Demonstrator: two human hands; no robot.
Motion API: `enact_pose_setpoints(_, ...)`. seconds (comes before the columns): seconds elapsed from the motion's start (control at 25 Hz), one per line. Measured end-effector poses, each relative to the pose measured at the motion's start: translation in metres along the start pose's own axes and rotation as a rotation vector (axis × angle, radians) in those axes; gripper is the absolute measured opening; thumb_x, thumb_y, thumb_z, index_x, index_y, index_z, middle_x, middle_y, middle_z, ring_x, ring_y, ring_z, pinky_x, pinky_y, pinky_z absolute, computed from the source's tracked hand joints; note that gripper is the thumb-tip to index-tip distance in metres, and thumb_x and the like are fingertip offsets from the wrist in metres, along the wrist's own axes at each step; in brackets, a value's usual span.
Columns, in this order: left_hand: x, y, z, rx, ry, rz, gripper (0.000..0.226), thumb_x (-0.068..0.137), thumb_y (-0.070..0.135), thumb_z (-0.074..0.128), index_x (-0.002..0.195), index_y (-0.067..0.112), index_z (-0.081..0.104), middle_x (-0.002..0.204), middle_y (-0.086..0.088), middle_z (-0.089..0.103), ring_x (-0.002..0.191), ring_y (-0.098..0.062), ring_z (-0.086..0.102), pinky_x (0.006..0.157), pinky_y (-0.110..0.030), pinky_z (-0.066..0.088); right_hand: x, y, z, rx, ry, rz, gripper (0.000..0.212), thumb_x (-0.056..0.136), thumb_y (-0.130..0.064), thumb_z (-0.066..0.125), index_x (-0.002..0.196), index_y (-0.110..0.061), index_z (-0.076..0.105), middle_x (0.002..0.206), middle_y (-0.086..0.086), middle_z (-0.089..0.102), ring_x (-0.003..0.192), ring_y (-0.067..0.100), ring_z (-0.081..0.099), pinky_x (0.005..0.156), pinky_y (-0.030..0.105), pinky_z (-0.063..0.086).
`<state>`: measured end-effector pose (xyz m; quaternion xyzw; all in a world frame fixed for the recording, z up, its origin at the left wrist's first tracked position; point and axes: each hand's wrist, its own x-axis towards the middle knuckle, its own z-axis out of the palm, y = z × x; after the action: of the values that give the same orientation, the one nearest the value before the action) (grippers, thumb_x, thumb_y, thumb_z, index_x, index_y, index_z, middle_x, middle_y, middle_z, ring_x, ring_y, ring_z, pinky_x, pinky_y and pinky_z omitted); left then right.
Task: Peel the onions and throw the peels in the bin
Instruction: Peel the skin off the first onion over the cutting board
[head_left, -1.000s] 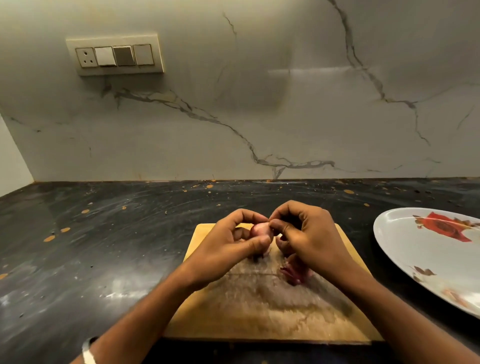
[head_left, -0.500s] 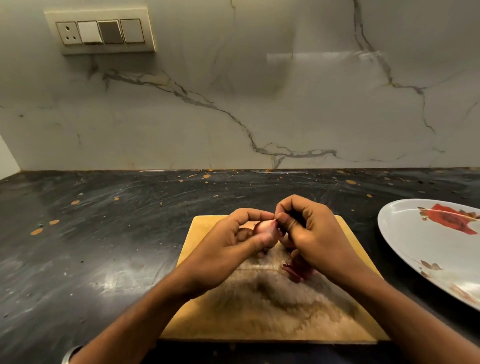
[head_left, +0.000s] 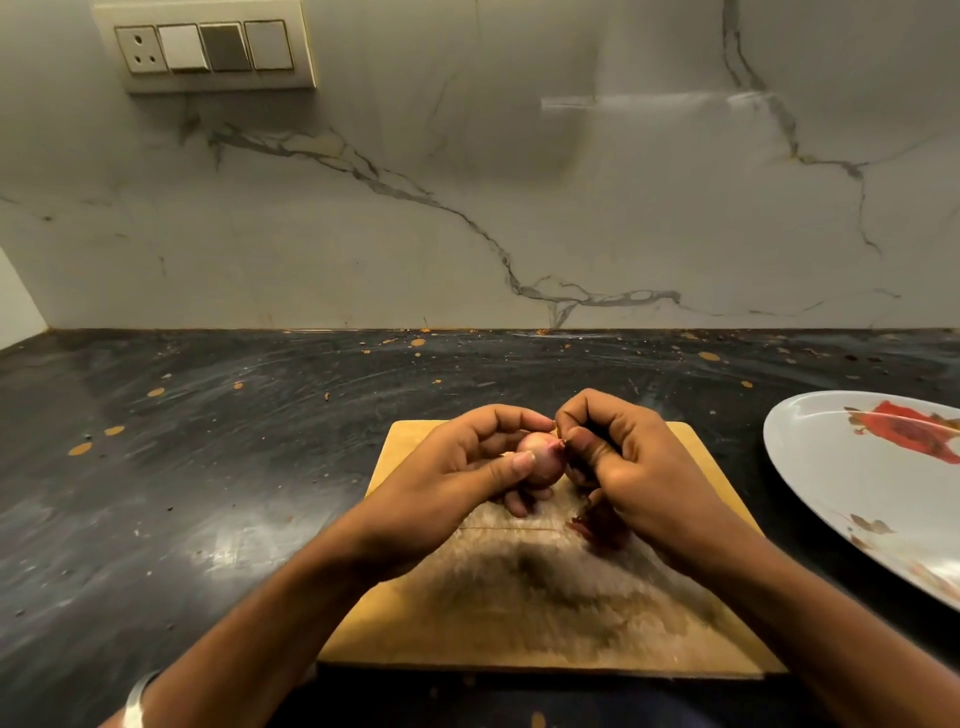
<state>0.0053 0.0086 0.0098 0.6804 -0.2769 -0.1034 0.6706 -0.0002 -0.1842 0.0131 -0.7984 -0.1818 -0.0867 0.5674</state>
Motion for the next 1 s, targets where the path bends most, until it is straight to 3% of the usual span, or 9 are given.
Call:
enact_pose_setpoints(0.12, 0.001, -0.001, 0.009, 0.053, 0.033, 0.003, 0.040, 0.090, 0.018, 0.063, 0.129, 0.015, 0.056, 0.103, -0.005, 0.069, 0.093, -0.019, 0.066, 0.077, -0.027, 0.055, -0.001, -0.002, 0.000, -0.080, 0.071, -0.064, 0.019, 0.099, -0.003, 0.053, 0.083, -0.012, 0.058, 0.060, -0.004, 0.052, 0.057, 0.010, 0.047, 0.052, 0.042, 0.045)
enact_pose_setpoints(0.2, 0.002, -0.004, 0.013, 0.049, 0.109, 0.025, 0.046, 0.081, 0.014, 0.071, 0.125, 0.016, 0.058, 0.107, -0.006, 0.070, 0.097, -0.019, 0.070, 0.079, -0.026, 0.057, 0.000, -0.003, 0.003, -0.119, 0.087, -0.082, 0.017, 0.099, -0.003, 0.053, 0.084, -0.011, 0.057, 0.063, -0.006, 0.052, 0.059, 0.010, 0.047, 0.055, 0.046, 0.046)
enact_pose_setpoints(0.32, 0.002, -0.005, 0.010, 0.044, 0.125, 0.069, 0.039, 0.085, 0.008, 0.069, 0.123, 0.013, 0.060, 0.111, -0.010, 0.070, 0.099, -0.030, 0.070, 0.081, -0.032, 0.060, -0.001, -0.004, 0.003, -0.042, 0.017, -0.063, 0.024, 0.099, 0.000, 0.050, 0.081, -0.015, 0.055, 0.061, -0.011, 0.051, 0.057, 0.002, 0.044, 0.050, 0.026, 0.040)
enact_pose_setpoints(0.44, 0.001, -0.003, 0.002, 0.002, 0.062, 0.058, 0.035, 0.089, 0.012, 0.064, 0.124, 0.009, 0.061, 0.108, -0.016, 0.070, 0.093, -0.028, 0.069, 0.077, -0.029, 0.058, -0.002, -0.004, 0.000, 0.088, -0.021, -0.034, 0.025, 0.099, 0.001, 0.050, 0.080, -0.013, 0.057, 0.059, -0.010, 0.050, 0.055, 0.001, 0.044, 0.048, 0.013, 0.037)
enact_pose_setpoints(0.6, 0.001, -0.003, 0.000, -0.063, 0.028, 0.034, 0.032, 0.094, 0.015, 0.056, 0.125, 0.011, 0.062, 0.108, -0.020, 0.070, 0.090, -0.026, 0.065, 0.076, -0.027, 0.057, -0.003, -0.006, -0.001, 0.193, -0.050, -0.011, 0.025, 0.100, 0.000, 0.048, 0.080, -0.011, 0.058, 0.058, -0.009, 0.049, 0.053, 0.002, 0.043, 0.047, 0.011, 0.036)
enact_pose_setpoints(0.72, 0.004, -0.002, -0.004, -0.285, 0.092, 0.015, 0.031, 0.095, 0.018, 0.051, 0.121, 0.013, 0.067, 0.115, -0.023, 0.068, 0.084, -0.023, 0.065, 0.075, -0.026, 0.058, -0.005, -0.007, -0.003, 0.176, -0.074, -0.063, 0.027, 0.099, 0.006, 0.046, 0.080, -0.011, 0.056, 0.063, -0.008, 0.050, 0.058, 0.004, 0.043, 0.052, 0.014, 0.036)
enact_pose_setpoints(0.84, 0.006, 0.002, -0.013, -0.478, 0.131, 0.029, 0.034, 0.098, 0.020, 0.045, 0.124, 0.012, 0.064, 0.120, -0.022, 0.067, 0.081, -0.017, 0.067, 0.072, -0.024, 0.059, -0.006, -0.007, -0.001, -0.002, -0.136, -0.167, 0.022, 0.094, 0.010, 0.052, 0.082, -0.008, 0.058, 0.070, -0.010, 0.056, 0.064, 0.000, 0.050, 0.059, 0.011, 0.040)
enact_pose_setpoints(1.0, 0.007, 0.005, -0.019, -0.507, 0.181, -0.013, 0.037, 0.097, 0.023, 0.046, 0.129, 0.011, 0.059, 0.126, -0.019, 0.066, 0.082, -0.015, 0.067, 0.067, -0.021, 0.057, -0.010, -0.005, 0.006, -0.204, -0.216, -0.301, 0.019, 0.091, -0.001, 0.067, 0.089, -0.020, 0.067, 0.083, -0.016, 0.071, 0.076, 0.004, 0.070, 0.067, 0.017, 0.055)
